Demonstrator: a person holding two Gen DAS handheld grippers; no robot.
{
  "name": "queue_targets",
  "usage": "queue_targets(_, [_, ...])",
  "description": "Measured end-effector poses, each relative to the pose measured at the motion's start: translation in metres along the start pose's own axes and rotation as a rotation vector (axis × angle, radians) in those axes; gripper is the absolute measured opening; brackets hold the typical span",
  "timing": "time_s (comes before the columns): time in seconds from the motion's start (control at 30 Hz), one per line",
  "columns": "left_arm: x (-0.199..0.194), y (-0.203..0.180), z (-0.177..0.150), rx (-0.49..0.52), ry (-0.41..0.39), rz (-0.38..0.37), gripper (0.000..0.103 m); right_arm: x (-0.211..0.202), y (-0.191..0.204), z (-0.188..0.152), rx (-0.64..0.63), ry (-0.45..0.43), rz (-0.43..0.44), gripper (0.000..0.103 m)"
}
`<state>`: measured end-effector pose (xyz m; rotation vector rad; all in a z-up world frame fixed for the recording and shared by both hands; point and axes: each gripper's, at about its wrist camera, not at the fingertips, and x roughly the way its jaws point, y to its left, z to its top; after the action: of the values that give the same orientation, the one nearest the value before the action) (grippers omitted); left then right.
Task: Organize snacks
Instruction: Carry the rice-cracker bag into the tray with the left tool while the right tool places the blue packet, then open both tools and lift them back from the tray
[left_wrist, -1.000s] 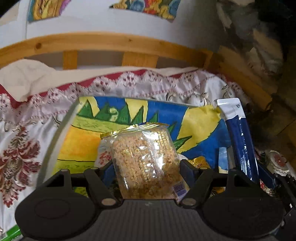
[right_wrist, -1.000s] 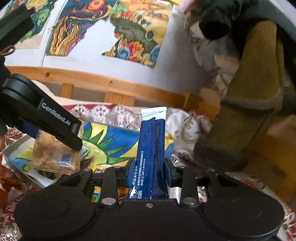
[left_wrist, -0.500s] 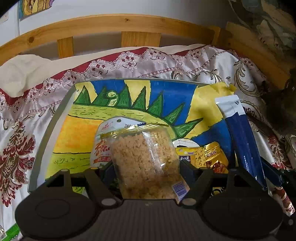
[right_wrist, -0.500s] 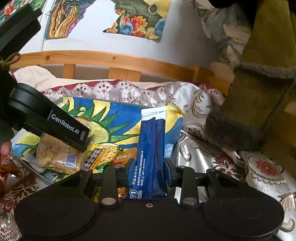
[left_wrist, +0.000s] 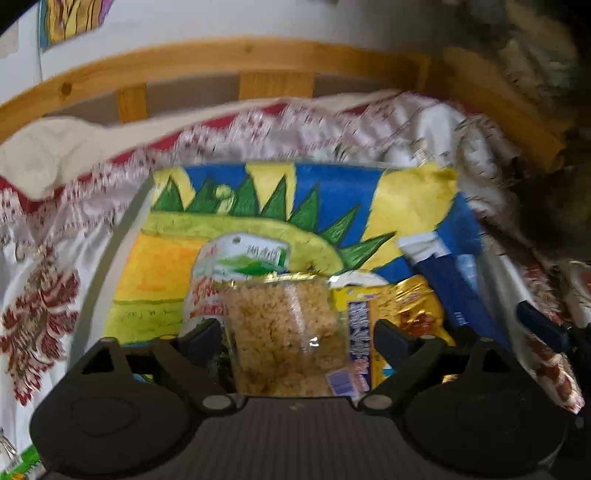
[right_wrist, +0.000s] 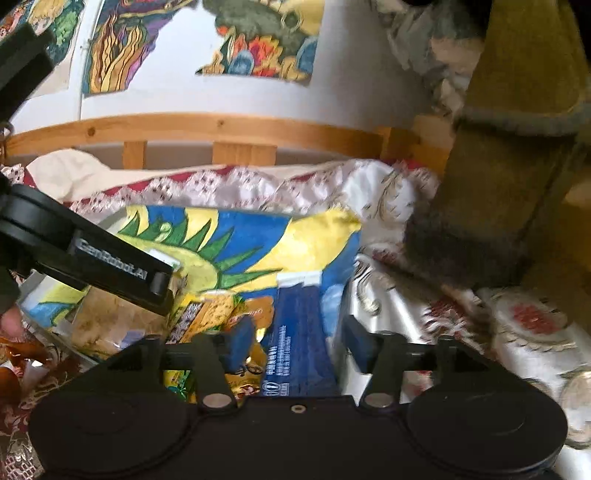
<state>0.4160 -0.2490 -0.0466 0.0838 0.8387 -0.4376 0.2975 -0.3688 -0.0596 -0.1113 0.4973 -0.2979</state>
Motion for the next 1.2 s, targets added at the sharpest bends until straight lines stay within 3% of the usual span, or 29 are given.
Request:
queue_targets(0.23, [-0.067,0.013,-0.011,-0.028,-0.161,-0.004,0.102,-0.062,-0.016,0.014,0.059,-0.139,-0.021,0.084])
queue_targets(0.5, [-0.149,0.04,-0.044,-0.083,-0.308,0.08,0.102,-0.145,-0.018,0.026,0.148,-0.266,0.009,0.101])
queue_targets(0.93, [-0.255,0.073,-0.138,-0.071,-0.336,0.232,0.103,-0.257,0.011,-0.002,0.14,-0.305,0.078,0.102])
queue_targets(1.2, [-0.296,0.076,-0.191,-0.044,-0.292,0.243,0.103,-0.307,0.018,-0.024,0.18,-0.297,0.104,0.102])
